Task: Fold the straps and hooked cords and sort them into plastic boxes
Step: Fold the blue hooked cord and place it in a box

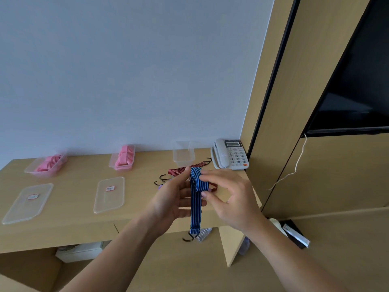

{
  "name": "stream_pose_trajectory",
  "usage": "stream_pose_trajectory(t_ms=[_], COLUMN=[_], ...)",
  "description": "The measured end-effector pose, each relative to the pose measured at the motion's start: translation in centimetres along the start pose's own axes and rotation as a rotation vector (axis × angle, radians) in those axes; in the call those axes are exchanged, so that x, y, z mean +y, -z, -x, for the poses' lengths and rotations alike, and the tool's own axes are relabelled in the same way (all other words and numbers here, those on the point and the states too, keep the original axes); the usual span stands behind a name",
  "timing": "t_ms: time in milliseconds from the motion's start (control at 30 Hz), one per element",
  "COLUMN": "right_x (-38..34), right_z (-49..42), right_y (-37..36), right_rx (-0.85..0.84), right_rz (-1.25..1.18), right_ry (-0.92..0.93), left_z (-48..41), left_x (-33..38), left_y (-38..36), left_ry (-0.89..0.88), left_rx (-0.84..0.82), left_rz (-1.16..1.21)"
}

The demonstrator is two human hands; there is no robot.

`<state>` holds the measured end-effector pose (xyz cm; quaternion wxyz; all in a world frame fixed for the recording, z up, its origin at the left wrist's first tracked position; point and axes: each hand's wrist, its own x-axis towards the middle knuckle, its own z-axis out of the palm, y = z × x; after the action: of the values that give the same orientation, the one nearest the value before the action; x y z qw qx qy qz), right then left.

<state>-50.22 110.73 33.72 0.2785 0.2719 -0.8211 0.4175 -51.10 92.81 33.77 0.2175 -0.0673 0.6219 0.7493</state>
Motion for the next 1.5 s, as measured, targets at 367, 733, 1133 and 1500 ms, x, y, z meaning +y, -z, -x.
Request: stream_pose_trajectory(t_ms=[367,733,1133,1500], right_x=[-0.4,1.4,1.6,0.4], right_z=[0.8,-2.9,-3.5,-2.5], right_y=[-0.4,0.9,1.1,0.6], right_rx=[0.009,-0.399,-0.079,-0.004], right_rz=[-0.023,-0.349,-0.373,-0.16], right_ry=[0.015,-0.502,-0.413,-0.199], left_z=[-0.2,0.7,0.2,-0.6], left_x=[0.4,0.2,-1.5,-2.1], left_y=[0.7,0.5,0.8,0.4], left_ry=[-0.099,-0.203,-0.126,-0.105], left_rx=[-0.035,-0.091,-0.188,-0.094], left_rz=[-0.067,-0.137,-0.139,-0.077])
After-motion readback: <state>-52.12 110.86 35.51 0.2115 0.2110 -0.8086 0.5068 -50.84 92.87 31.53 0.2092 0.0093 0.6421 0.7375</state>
